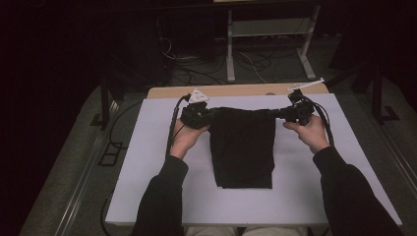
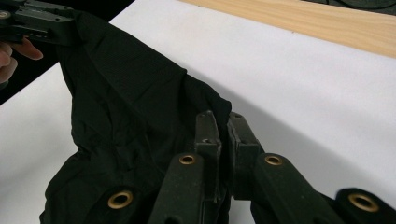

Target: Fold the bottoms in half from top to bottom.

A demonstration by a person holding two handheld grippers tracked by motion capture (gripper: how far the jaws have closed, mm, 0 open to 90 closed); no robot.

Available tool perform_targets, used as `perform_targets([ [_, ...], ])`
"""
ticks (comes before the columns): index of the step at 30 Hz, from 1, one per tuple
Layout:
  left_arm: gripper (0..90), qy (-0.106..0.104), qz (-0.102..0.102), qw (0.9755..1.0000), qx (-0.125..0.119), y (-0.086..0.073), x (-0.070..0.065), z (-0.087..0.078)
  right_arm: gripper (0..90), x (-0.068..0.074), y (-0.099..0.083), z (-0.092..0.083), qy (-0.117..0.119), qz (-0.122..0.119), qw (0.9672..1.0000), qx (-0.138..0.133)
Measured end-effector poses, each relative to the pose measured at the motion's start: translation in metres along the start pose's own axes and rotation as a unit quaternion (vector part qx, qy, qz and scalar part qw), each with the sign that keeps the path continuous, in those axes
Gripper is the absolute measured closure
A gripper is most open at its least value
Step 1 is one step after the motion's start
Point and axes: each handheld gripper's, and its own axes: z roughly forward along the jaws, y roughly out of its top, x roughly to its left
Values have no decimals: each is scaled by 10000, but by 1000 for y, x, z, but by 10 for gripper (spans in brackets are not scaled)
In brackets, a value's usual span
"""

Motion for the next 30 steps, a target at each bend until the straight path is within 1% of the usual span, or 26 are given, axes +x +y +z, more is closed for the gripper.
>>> perform_targets([
  [2, 841, 24, -27, 10000, 1, 0, 4, 2, 834, -3, 4, 4, 17, 28, 10000, 20],
  [3, 841, 30, -81, 10000, -3, 0, 6, 4, 834, -5, 6, 5, 7, 40, 10000, 21],
  [5, 841, 63, -98, 9999, 22, -2, 10, 8, 834, -9, 8, 10, 17, 112, 9999, 7],
  [7, 842, 67, -134, 9999, 45, -3, 13, 12, 834, -11, 9, 14, -31, 132, 9999, 26],
  [9, 841, 83, -190, 9998, 54, -6, 19, 20, 834, -15, 10, 19, -54, 162, 9998, 55],
  [11, 841, 121, -175, 9997, 98, -8, 23, 28, 834, -20, 10, 24, -94, 192, 9997, 81],
  [15, 840, 176, -124, 9995, 220, -12, 29, 44, 834, -32, 6, 37, -97, 354, 9993, 73],
  [18, 840, 188, -90, 9993, 311, -15, 33, 53, 834, -40, 3, 44, -92, 430, 9990, 95],
  [21, 840, 187, -178, 9992, 307, -18, 39, 61, 834, -48, 1, 51, -75, 500, 9987, 100],
  [24, 839, 183, -234, 9988, 396, -21, 41, 70, 833, -57, -3, 60, -109, 623, 9979, 132],
  [26, 837, 213, -215, 9986, 439, -24, 42, 75, 830, -61, -6, 64, -97, 692, 9975, 132],
  [27, 835, 213, -241, 9984, 459, -25, 43, 77, 830, -63, -8, 67, -95, 708, 9973, 142],
  [29, 833, 224, -315, 9981, 486, -29, 45, 81, 827, -65, -10, 70, -100, 663, 9976, 164],
  [30, 831, 238, -299, 9978, 533, -30, 46, 82, 826, -66, -10, 72, -73, 638, 9978, 174],
])
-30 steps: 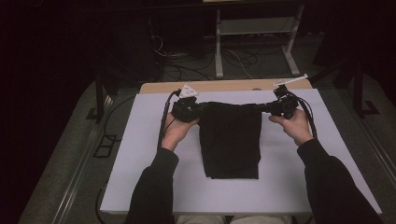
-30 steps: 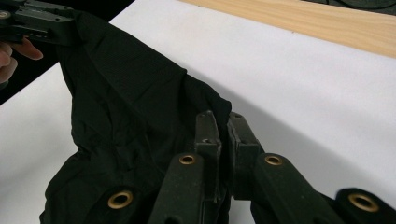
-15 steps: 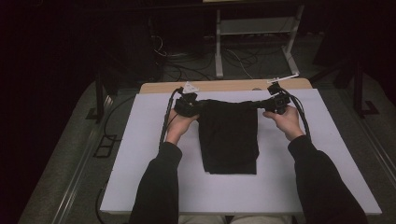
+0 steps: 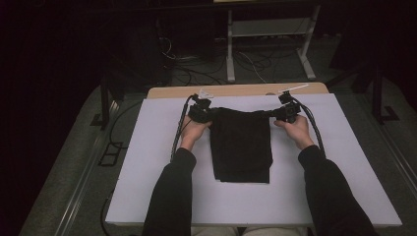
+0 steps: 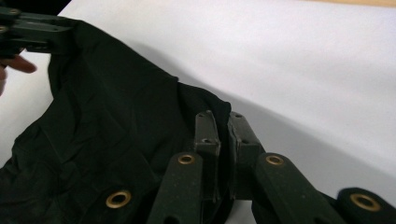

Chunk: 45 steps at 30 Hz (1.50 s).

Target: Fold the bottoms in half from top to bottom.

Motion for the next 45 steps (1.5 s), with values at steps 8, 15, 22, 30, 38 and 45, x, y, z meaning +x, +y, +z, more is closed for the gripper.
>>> perform_targets([
  [8, 820, -37, -157, 9999, 22, -5, 5, 6, 821, -2, -3, 4, 29, -8, 10000, 44],
  [15, 731, -259, -473, 9985, 43, -5, 8, 1, 691, 2, -5, -4, -38, -16, 10000, -18],
  [22, 478, -281, -596, 9978, -51, -2, 5, -17, 496, 9, -15, -20, -186, -64, 9997, -156],
  [30, 247, -394, -712, 9963, -286, -9, 11, -48, 266, 14, -27, -38, -219, -58, 9993, -281],
  [38, 25, -327, -826, 9953, -380, -23, 16, -70, 29, 24, -38, -56, -304, -257, 9990, -225],
  [45, 0, -298, -844, 9947, -496, -27, 15, -88, 0, 31, -43, -72, -356, -326, 9984, -305],
])
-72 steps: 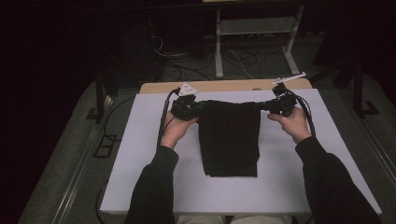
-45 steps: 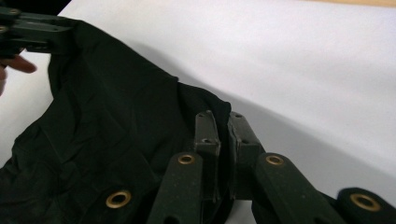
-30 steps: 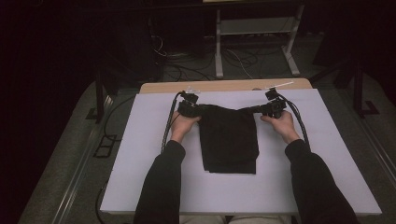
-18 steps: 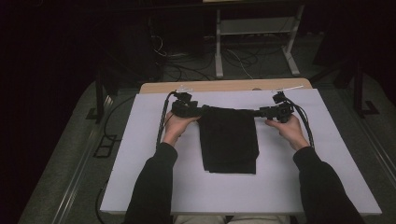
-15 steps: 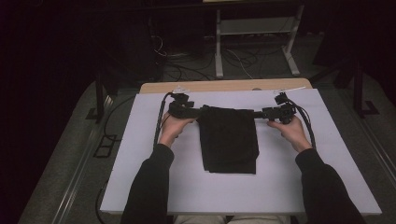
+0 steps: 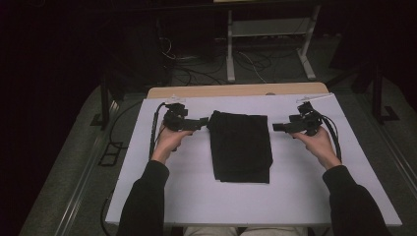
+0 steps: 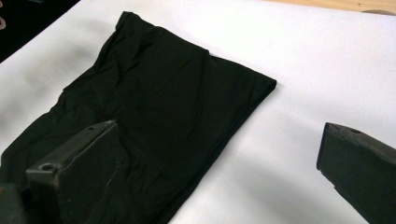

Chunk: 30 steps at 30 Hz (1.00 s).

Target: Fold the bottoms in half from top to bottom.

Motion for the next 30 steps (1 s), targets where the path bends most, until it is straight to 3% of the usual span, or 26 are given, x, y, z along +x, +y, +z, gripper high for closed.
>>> perform_targets([
  [7, 0, 16, 81, 10000, 17, -8, -7, -13, 0, 4, -12, -18, 109, 39, 9998, -163],
  [18, 0, -65, 198, 9998, 4, -29, -19, -25, 0, 6, -43, -46, -7, 34, 9998, -188],
  [30, 0, -140, 294, 9994, -139, -48, -30, -47, 0, 18, -62, -62, 26, 5, 9996, -291],
])
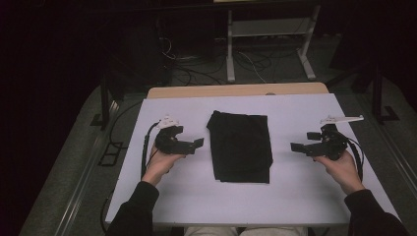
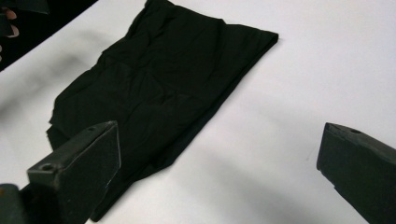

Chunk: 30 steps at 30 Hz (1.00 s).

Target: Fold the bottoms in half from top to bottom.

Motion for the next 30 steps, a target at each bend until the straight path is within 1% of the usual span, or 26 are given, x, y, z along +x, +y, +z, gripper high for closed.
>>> perform_targets([
  [4, 0, -45, 35, 9999, -108, -7, -7, -6, 0, 6, -10, -3, 31, -2, 10000, -41],
  [10, 0, -132, 68, 9999, -87, -22, -12, -13, 0, 14, -23, -5, 57, -49, 10000, 15],
  [14, 0, -162, 96, 9998, -81, -31, -14, -17, 0, 17, -30, -9, 112, -99, 9999, -58],
  [18, 0, -177, 117, 9997, -101, -40, -16, -22, 0, 22, -38, -12, 163, -158, 9997, -72],
  [21, 0, -188, 131, 9997, -131, -48, -19, -26, 0, 23, -45, -15, 181, -145, 9996, -150],
  [22, 0, -193, 141, 9996, -120, -51, -19, -27, 0, 24, -48, -16, 172, -143, 9997, -139],
  [28, 0, -239, 321, 9992, -92, -61, -24, -33, 0, 24, -59, -17, 174, -214, 9996, -46],
  [30, 0, -261, 340, 9990, -91, -64, -23, -35, 0, 24, -61, -17, 182, -270, 9995, -39],
])
